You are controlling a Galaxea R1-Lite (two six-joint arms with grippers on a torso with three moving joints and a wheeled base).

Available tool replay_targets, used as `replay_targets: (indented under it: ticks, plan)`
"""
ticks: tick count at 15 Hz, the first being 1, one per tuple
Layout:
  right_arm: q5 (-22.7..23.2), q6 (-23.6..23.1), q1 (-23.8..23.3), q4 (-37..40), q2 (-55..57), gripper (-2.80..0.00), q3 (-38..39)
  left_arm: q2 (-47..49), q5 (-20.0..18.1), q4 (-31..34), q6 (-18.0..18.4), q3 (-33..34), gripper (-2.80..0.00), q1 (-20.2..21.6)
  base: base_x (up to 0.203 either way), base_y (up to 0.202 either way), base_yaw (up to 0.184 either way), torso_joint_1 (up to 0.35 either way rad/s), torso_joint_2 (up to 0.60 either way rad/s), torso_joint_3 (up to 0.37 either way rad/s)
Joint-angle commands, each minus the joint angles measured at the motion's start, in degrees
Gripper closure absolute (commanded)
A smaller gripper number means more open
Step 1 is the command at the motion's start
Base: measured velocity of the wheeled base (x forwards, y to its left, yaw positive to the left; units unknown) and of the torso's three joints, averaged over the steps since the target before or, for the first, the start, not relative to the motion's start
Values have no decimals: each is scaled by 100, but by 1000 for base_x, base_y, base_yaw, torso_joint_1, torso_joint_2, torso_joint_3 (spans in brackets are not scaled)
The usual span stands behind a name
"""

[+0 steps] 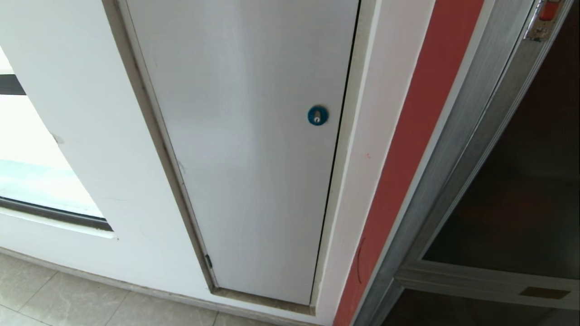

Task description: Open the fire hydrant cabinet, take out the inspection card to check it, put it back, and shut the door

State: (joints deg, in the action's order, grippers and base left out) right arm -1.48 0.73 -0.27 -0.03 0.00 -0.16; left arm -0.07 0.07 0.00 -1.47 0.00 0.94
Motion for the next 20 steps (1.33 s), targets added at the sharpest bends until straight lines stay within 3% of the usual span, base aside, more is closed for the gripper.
replay_targets:
  ticks: [1,20]
  plan:
    - [-2,25,-1,3,0,0,16,7,1,0,-2,0,0,3,0,0,0,0,0,0]
    - [-28,349,0,-23,0,0,15,7,1,0,-2,0,0,3,0,0,0,0,0,0]
